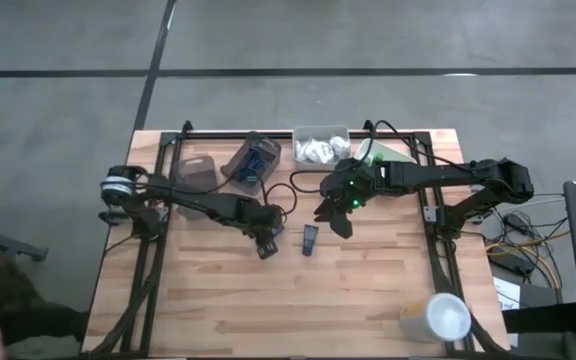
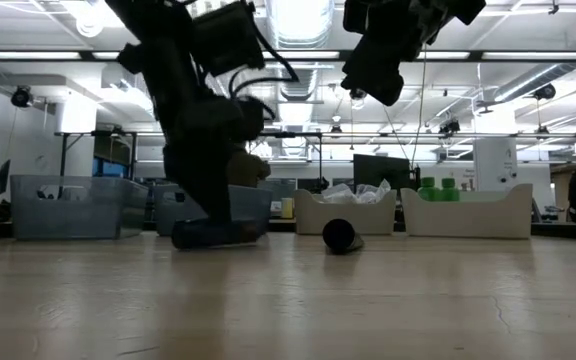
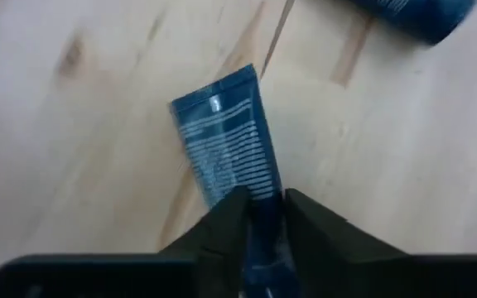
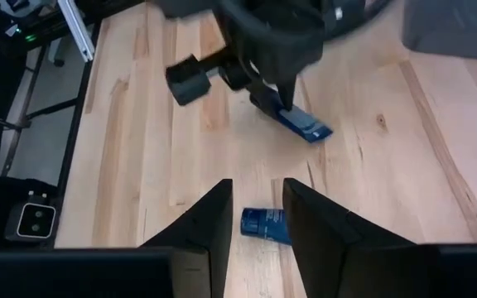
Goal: Pick & Place Travel size toiletries
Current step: Put the left shaving cream into the left black bin
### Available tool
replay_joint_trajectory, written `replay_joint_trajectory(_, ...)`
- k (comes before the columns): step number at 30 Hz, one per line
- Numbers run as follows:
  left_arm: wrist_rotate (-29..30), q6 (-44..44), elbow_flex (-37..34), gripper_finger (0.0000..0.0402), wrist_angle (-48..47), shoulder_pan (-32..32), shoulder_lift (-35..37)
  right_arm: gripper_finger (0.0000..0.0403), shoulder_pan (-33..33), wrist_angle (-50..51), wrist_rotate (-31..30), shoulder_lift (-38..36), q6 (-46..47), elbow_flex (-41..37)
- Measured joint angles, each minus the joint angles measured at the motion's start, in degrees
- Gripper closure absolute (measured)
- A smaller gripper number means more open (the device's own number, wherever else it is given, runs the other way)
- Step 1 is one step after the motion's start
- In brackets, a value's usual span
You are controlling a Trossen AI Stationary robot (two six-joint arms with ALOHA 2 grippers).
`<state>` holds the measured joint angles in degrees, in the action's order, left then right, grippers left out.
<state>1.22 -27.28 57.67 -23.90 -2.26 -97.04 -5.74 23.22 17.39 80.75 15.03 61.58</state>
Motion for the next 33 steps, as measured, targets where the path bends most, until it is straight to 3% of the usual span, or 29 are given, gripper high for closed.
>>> replay_joint_trajectory(7,0.3,2.8,0.0,0.0390,0.4,0.3,4.2,0.0323,0.3,-2.6,-1.0,0.0,-0.8,-0.1)
replay_joint_trajectory(13,-0.6,4.8,0.0,0.0395,0.5,0.7,6.6,0.0340,0.5,-3.9,-0.9,0.0,-7.6,-0.7)
replay_joint_trajectory(17,-5.0,7.3,0.0,0.0398,1.5,0.7,9.3,0.0338,0.6,-6.3,0.0,0.0,-12.9,-2.0)
replay_joint_trajectory(24,-13.8,14.1,0.1,0.0399,5.5,0.7,17.5,0.0272,0.7,-11.3,1.1,0.0,-19.7,-4.8)
replay_joint_trajectory(33,-14.2,13.7,0.1,0.0400,11.4,1.1,24.3,0.0171,2.0,-25.8,1.2,0.0,-18.9,-4.8)
